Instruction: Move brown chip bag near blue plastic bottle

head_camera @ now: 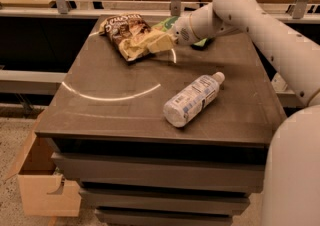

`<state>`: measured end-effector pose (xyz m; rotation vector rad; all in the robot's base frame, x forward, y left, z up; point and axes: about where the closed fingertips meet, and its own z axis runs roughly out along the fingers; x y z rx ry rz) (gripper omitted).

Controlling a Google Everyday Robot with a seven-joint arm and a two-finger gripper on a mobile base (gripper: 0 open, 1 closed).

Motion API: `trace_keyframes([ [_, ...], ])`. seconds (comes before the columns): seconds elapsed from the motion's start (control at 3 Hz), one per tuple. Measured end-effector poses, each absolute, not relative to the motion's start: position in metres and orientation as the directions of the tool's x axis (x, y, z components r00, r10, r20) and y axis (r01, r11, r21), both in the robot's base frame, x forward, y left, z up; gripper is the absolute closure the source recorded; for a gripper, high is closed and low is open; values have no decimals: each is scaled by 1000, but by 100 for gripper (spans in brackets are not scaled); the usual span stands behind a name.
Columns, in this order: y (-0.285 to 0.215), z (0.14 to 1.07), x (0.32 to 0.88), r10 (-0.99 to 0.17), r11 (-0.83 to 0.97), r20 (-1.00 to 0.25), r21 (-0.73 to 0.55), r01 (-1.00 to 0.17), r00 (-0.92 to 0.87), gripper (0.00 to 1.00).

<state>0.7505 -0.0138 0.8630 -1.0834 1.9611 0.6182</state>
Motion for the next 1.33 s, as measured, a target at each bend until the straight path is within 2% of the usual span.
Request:
trace_keyframes([
  [0.33,-33,875,746,-481,527,-822,8,-850,-306,81],
  [0.67,-78,887,709,-529,549,-782,-20,-836,-329,98],
  [1.0,-92,892,690,-555,532,-767,-30,-846,-322,76],
  [1.33,-100,898,678,-561,528,-762,-30,-849,-323,45],
])
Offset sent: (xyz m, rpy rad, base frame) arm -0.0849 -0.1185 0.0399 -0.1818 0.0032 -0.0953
